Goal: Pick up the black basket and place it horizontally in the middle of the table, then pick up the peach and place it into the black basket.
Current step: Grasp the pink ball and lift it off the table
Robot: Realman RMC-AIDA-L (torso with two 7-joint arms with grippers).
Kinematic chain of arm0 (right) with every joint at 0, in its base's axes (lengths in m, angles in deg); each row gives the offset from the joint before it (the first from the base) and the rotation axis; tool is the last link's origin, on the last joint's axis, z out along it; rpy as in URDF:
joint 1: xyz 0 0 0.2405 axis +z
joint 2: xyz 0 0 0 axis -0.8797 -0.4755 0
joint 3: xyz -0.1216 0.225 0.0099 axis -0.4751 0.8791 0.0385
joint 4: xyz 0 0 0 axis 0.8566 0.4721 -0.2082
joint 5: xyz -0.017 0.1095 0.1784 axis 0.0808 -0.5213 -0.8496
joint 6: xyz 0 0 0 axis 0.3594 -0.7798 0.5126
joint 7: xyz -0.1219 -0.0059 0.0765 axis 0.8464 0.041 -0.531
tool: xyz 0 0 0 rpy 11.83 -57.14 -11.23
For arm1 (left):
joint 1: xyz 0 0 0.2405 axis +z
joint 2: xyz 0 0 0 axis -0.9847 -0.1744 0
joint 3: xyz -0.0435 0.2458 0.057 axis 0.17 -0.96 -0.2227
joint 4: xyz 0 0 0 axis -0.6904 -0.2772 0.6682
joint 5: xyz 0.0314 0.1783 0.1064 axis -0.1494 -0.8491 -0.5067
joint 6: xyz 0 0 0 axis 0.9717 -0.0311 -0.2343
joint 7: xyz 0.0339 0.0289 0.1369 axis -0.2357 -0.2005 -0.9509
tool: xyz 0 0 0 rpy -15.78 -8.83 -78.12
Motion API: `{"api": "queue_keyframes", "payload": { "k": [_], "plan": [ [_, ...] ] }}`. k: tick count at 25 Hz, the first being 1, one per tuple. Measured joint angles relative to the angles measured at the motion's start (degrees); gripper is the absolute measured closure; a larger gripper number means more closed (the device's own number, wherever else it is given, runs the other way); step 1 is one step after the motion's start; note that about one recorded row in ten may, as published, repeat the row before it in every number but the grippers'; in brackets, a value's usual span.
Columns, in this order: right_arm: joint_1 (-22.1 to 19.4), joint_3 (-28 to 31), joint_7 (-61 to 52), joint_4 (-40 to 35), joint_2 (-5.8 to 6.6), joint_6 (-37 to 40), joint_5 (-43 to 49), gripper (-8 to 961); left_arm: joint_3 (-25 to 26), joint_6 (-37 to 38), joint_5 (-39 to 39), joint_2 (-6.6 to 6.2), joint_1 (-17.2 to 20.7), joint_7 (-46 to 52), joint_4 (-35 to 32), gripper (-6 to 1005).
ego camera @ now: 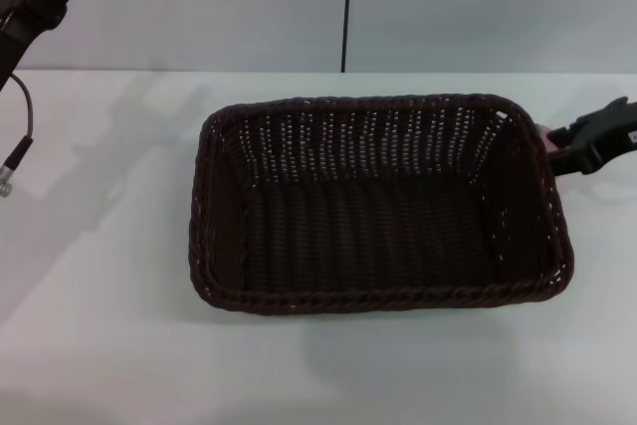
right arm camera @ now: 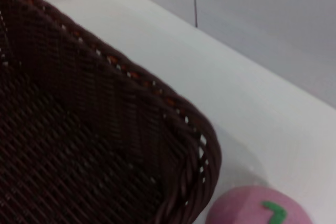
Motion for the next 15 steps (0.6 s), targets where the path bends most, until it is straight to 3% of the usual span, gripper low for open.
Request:
{"api": "queue_keyframes", "payload": {
  "k": [4,10,15],
  "plan": [
    [0.16,-0.03,-0.02,0.74,-0.21,-0.61,0.32,448,0.00,0.06,-0.01,0.00,0.06,0.00,0.03,160],
    [-0.25,-0.03,-0.05,0.40,-0.62,-1.03,0.29,649,-0.10,0.40,-0.01,-0.03,0.10,0.00,0.58,162],
    [-1.38,0.68,-0.27,-1.10,-0.81,-1.48,-0.16,745,0.01,0.50,-0.01,-0.10,0.54,0.00,0.85,163]
  ]
}}
